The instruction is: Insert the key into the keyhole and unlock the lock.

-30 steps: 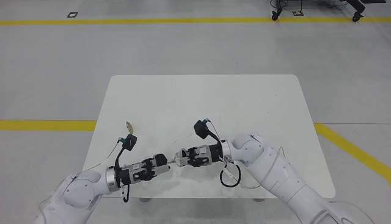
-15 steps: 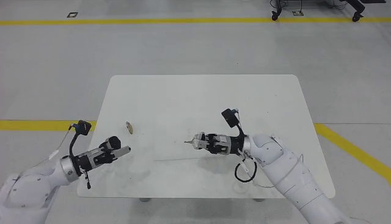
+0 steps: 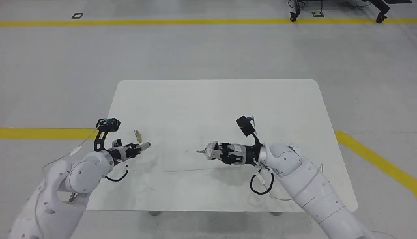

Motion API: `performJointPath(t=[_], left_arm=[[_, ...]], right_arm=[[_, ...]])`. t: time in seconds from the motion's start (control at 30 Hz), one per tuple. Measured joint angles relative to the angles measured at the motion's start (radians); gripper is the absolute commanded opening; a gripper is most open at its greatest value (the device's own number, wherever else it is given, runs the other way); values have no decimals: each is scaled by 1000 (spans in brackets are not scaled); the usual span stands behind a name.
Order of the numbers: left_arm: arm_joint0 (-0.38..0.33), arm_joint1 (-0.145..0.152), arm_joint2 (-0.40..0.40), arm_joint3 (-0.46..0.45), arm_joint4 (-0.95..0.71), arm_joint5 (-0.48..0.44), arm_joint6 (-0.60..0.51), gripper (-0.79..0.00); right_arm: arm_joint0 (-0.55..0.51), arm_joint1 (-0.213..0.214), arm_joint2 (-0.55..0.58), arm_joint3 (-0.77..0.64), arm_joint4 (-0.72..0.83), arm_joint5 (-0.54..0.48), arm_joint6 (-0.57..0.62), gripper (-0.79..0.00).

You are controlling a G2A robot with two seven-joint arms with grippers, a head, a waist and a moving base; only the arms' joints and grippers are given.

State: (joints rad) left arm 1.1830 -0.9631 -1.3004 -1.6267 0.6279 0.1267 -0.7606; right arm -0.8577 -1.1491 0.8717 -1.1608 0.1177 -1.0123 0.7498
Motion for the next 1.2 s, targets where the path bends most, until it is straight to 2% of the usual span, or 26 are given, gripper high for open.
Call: performJointPath(t=[0.1,0.17,0.2,0.43,0.63,0.8,0.9,0.93,1.0,1.2], left_arm=[[-66,-14,56,56,23,35,11,-283],[-109,-23,86,99,34,56,11,-403],[-125,-27,97,115,35,65,11,-431],[-208,-51,151,221,30,95,18,-465],[-244,-65,170,288,17,93,24,-480],[-263,-73,181,329,23,82,47,-554],[-271,-78,186,352,25,75,60,-570],[-275,-79,188,361,31,76,65,-591],[-281,-82,193,371,40,79,68,-785],[-289,-89,194,385,33,60,73,-785]], right_arm=[[0,0,0,0,0,0,0,-785],[0,0,0,0,0,0,0,-785],[0,0,0,0,0,0,0,-785],[0,0,0,0,0,0,0,-785],[0,0,0,0,0,0,0,-785],[0,0,0,0,0,0,0,-785],[0,0,0,0,0,0,0,-785],[0,0,0,0,0,0,0,-785],[0,0,0,0,0,0,0,-785],[0,0,0,0,0,0,0,-785]])
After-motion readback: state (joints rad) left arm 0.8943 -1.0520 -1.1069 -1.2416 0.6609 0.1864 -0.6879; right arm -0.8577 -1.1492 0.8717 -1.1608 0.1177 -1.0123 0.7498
